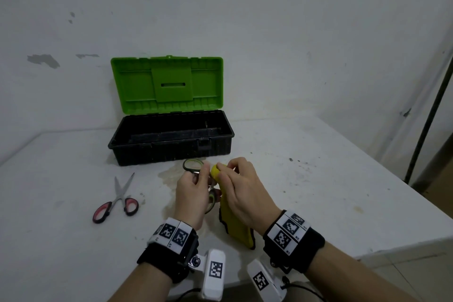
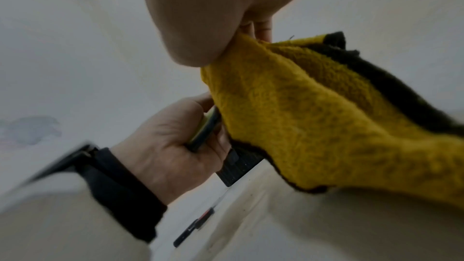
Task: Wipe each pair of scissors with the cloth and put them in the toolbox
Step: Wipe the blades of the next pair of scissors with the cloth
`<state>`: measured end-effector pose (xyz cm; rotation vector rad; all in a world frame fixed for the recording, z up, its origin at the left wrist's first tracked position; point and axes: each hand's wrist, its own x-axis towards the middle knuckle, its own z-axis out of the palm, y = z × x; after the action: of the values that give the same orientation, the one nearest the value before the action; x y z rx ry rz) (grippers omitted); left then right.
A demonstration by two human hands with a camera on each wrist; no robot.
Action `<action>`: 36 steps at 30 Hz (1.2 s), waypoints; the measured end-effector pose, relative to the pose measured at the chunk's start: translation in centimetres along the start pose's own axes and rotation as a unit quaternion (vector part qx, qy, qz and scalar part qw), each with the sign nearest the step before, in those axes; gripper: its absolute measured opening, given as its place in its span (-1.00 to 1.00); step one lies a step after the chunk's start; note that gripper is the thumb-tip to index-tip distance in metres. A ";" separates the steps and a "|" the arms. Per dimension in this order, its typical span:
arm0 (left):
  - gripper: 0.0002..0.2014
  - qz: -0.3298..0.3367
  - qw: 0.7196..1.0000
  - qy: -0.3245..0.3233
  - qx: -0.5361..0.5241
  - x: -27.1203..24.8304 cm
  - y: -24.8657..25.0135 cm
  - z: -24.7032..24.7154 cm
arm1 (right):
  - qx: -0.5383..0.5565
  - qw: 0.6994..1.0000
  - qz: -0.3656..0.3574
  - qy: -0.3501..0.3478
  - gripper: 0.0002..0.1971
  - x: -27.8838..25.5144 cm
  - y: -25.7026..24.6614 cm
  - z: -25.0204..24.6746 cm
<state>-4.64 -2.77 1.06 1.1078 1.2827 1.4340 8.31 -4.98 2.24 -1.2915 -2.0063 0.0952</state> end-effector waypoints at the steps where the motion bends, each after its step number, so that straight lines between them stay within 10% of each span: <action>1: -0.53 0.003 1.000 0.012 0.012 0.0 -0.2 -0.1 | 0.008 1.000 0.011 -0.007 -0.63 -0.1 -0.1 0.0; 10: -0.54 0.032 0.999 0.027 0.030 -0.4 -0.2 0.0 | 0.027 0.995 0.088 0.032 -0.63 0.1 -0.2 0.8; 24: -0.55 0.045 0.997 0.043 0.037 0.2 -0.8 -0.3 | -0.138 0.989 -0.016 0.041 -0.70 -0.4 -0.3 1.7; 36: -0.63 0.028 1.000 0.003 0.015 -0.2 -0.1 -0.4 | -0.065 0.994 -0.066 0.050 -0.80 0.3 -0.5 0.0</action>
<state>-4.98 -3.08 0.87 1.1670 1.2906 1.4653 7.85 -4.99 2.60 -1.2140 -2.0330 -0.1613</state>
